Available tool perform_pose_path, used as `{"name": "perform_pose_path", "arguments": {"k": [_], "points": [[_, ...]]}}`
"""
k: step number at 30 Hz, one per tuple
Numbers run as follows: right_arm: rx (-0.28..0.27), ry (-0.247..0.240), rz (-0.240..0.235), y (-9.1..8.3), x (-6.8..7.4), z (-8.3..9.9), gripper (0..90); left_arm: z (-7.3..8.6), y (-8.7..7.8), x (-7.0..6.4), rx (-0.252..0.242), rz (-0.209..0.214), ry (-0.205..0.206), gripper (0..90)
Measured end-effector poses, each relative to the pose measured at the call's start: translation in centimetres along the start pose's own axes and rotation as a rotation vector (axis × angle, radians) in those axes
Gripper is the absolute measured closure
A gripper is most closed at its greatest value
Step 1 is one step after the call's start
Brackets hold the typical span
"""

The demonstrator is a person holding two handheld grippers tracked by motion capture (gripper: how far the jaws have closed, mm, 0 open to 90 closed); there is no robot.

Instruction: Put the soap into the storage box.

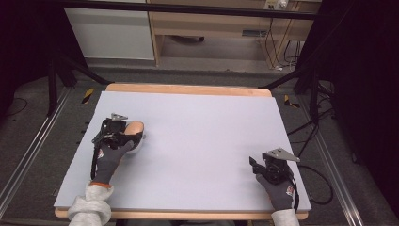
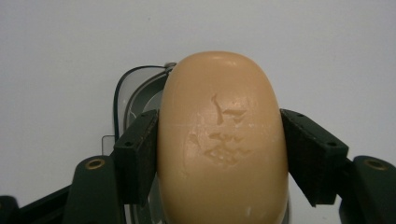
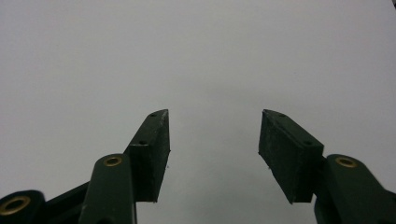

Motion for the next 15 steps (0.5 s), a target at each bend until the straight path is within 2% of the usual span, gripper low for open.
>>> {"name": "perform_pose_path", "arguments": {"k": [15], "points": [[0.002, -0.003, 0.004, 0.14, 0.05, -0.03, 42.8, 0.45, 0.26, 0.28, -0.007, 0.001, -0.012, 31.7]]}}
Point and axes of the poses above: each handheld gripper's, and its own axes: y roughly forward along the jaws, z roughly out of its underside, x roughly to its left, the point moved 2 cm from there along y, roughly forward along the jaws, and after that the axes turned 14 degrees about x, right-handed, at the moved point
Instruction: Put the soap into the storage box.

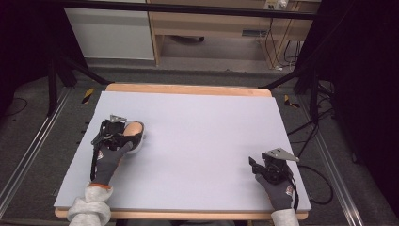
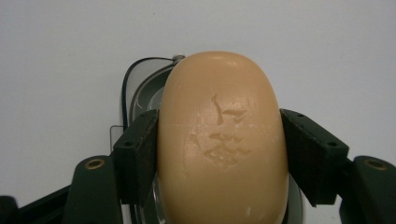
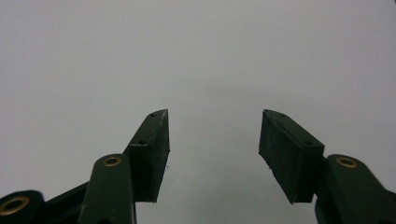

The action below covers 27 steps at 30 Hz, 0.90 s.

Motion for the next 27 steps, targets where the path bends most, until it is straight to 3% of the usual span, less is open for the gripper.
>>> {"name": "perform_pose_path", "arguments": {"k": [16, 27], "points": [[-0.001, -0.003, -0.001, 0.0, 0.1, 0.0, 42.5, 0.3, -0.1, -0.3, -0.011, -0.012, -0.006, 29.6], [-0.005, -0.004, 0.001, -0.1, 0.0, 0.0, 42.4, 0.3, -1.1, -1.5, -0.05, 0.04, 0.017, 29.4]]}}
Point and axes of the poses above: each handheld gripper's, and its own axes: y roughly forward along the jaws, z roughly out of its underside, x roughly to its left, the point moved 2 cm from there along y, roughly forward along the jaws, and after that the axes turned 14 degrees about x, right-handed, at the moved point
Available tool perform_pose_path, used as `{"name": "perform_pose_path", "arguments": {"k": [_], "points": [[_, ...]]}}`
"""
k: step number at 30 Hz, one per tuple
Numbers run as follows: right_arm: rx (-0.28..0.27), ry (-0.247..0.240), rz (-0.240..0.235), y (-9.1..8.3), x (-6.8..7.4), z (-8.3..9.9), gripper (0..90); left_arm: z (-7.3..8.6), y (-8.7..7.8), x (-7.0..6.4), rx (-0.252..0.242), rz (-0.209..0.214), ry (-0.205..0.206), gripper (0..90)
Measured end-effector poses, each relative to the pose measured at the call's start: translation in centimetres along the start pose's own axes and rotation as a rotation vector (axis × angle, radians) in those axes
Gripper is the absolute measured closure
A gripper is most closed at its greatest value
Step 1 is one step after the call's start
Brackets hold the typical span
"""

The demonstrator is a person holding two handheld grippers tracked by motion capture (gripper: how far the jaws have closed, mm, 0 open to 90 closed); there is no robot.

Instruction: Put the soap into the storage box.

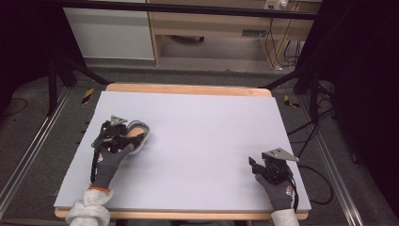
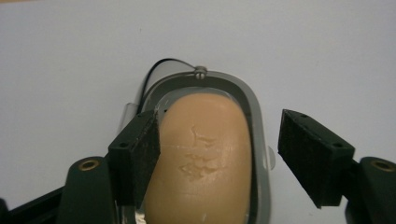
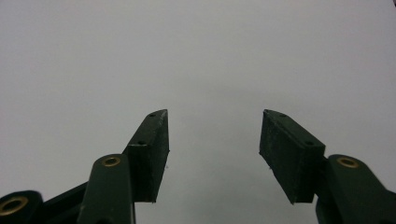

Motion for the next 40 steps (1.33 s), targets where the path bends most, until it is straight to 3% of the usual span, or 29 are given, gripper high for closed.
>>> {"name": "perform_pose_path", "arguments": {"k": [11, 14, 20, 25, 28, 35, 37, 40], "points": [[-0.004, 0.006, -0.002, -0.1, 0.0, 0.0, 42.3, 0.5, -1.6, -1.6, -0.05, 0.061, 0.031, 29.7], [-0.009, 0.007, -0.004, -0.1, 0.0, 0.0, 42.1, 1.5, -1.9, -2.1, -0.052, 0.091, 0.062, 29.7], [-0.002, 0.013, -0.009, 0.0, 0.1, -0.1, 41.5, 3.3, -2.0, -2.3, -0.041, 0.102, 0.085, 29.6], [-0.014, 0.064, -0.041, 0.3, -0.5, -0.3, 40.6, 4.9, -2.4, -1.9, -0.039, 0.103, 0.089, 29.0], [-0.018, 0.068, -0.036, 0.2, -0.5, -0.3, 40.5, 6.3, -2.9, -1.5, -0.042, 0.117, 0.083, 28.3], [0.023, 0.037, -0.017, 1.1, 0.0, 0.0, 39.7, 8.6, -3.1, -0.6, -0.012, 0.088, 0.093, 26.9], [0.038, 0.02, -0.011, 1.3, 0.3, 0.1, 39.3, 9.7, -2.6, 0.4, 0.006, 0.058, 0.081, 26.3], [0.049, 0.008, -0.001, 1.5, 0.5, 0.2, 39.3, 10.3, -2.4, 1.1, 0.016, 0.043, 0.071, 25.3]]}}
Point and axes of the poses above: each handheld gripper's, and its own axes: y roughly forward along the jaws, z roughly out of its underside, x roughly to its left, the point moved 2 cm from there along y, roughly forward along the jaws, and after that the axes turned 14 degrees about x, right-handed, at the moved point
